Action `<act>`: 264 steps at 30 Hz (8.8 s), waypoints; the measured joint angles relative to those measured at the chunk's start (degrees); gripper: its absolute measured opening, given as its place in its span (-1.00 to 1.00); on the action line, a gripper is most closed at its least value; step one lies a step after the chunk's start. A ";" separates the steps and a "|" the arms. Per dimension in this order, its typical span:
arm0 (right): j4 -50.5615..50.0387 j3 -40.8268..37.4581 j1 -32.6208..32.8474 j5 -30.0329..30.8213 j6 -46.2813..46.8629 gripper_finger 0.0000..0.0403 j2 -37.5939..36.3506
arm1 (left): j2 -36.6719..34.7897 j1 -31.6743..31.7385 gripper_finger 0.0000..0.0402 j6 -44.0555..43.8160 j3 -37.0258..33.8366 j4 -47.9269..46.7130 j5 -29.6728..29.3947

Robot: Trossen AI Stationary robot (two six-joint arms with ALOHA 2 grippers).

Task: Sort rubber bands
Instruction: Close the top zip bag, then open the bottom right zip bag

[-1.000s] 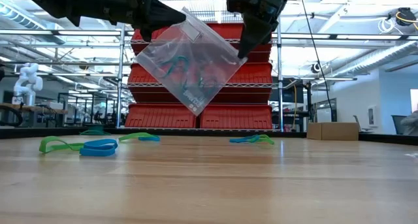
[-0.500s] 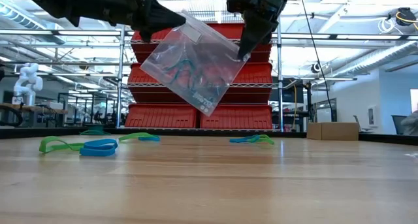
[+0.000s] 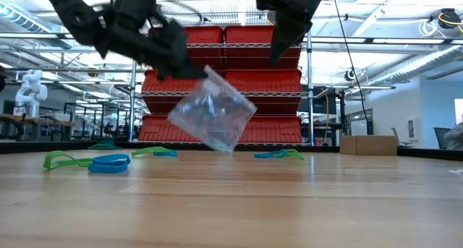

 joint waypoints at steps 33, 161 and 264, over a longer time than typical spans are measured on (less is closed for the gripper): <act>-8.47 -0.10 2.80 3.85 -0.99 -0.83 -1.40 | 16.30 12.05 -0.32 -2.41 8.50 -4.17 5.28; 1.66 1.14 15.30 8.39 10.99 -1.00 -2.05 | 5.14 -17.44 -0.09 11.51 13.32 -7.84 14.33; 4.04 2.10 14.67 15.96 15.23 -0.99 0.37 | 4.85 -17.42 -0.76 11.95 13.68 -7.37 6.68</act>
